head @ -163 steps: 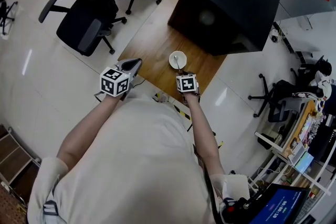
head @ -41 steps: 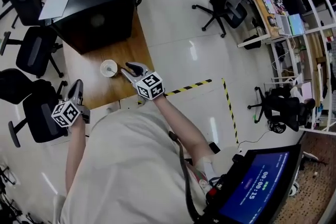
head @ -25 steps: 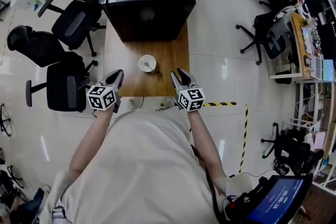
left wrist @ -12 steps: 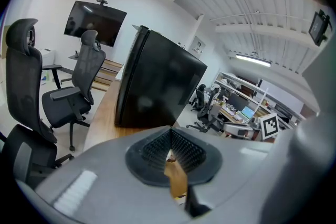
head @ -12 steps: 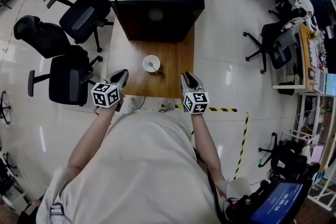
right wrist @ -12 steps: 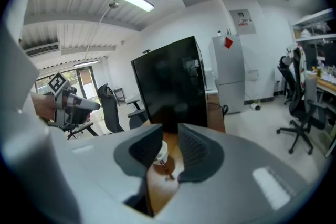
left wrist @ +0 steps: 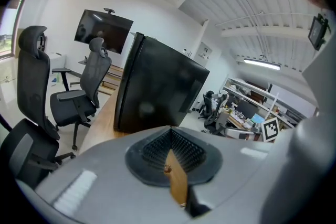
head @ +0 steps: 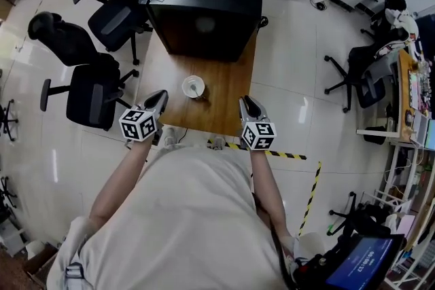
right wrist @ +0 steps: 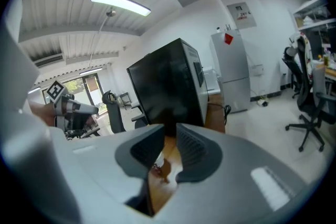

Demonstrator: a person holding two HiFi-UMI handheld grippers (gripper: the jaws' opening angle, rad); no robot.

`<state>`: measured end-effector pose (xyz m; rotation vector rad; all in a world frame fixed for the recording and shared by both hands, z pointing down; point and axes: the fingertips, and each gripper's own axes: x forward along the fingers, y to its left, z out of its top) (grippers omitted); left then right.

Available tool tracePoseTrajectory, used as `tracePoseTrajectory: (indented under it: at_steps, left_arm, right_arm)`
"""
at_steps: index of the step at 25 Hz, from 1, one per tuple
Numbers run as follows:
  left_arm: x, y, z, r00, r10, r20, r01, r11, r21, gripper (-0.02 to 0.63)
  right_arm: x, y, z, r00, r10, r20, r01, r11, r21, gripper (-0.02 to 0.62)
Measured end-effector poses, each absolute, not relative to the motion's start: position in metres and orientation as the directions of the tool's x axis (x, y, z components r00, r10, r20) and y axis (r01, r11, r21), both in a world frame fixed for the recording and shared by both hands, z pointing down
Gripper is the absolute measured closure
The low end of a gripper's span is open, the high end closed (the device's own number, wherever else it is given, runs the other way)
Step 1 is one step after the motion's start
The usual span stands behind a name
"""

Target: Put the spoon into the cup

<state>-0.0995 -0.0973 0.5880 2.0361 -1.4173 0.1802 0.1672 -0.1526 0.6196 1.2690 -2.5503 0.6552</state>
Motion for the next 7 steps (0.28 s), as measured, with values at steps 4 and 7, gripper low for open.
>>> tracePoseTrajectory:
  at_steps: [4,7]
  left_arm:
    - [-0.082,-0.097,0.586,0.394,-0.814,0.426,-0.85,-0.146,0.507,0.606]
    - [-0.07,-0.101,0.581,0.398,-0.832,0.386,-0.802,-0.111,0.587,0.606]
  right_arm:
    - [0.187,-0.165,0.616,-0.638,-0.679,0.364,-0.77,0.543,-0.336,0.534]
    - [0.199,-0.174,0.613,-0.667,-0.657,0.35,-0.743,0.557,-0.371,0.534]
